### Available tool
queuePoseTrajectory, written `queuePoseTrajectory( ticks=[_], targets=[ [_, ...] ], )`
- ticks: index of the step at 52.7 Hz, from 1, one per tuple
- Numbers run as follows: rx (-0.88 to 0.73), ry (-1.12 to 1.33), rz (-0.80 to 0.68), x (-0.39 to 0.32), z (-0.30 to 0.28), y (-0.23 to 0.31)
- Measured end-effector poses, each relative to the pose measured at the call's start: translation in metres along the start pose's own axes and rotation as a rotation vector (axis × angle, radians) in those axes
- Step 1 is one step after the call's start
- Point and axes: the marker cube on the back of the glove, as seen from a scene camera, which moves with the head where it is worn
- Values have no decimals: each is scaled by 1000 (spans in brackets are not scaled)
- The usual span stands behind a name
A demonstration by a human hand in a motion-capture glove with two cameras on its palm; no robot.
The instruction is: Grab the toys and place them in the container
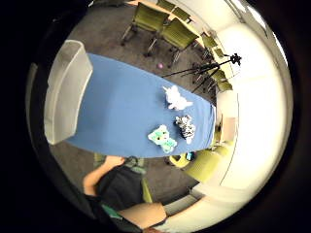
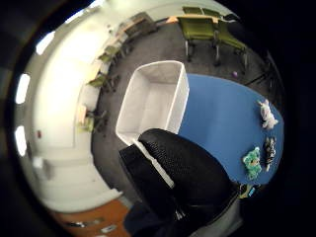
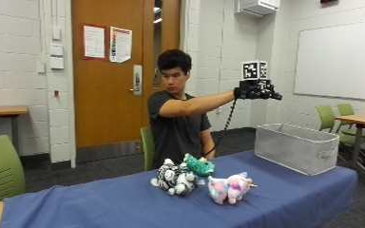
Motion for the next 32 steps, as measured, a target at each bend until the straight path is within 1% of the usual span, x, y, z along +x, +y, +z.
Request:
queuePoseTrajectory(
  ticks=[16,25,32],
  targets=[
    [38,23,5,19,-12,20],
    [51,2,-1,45,-19,36],
    [50,-33,24,86,-24,54]
  ],
)
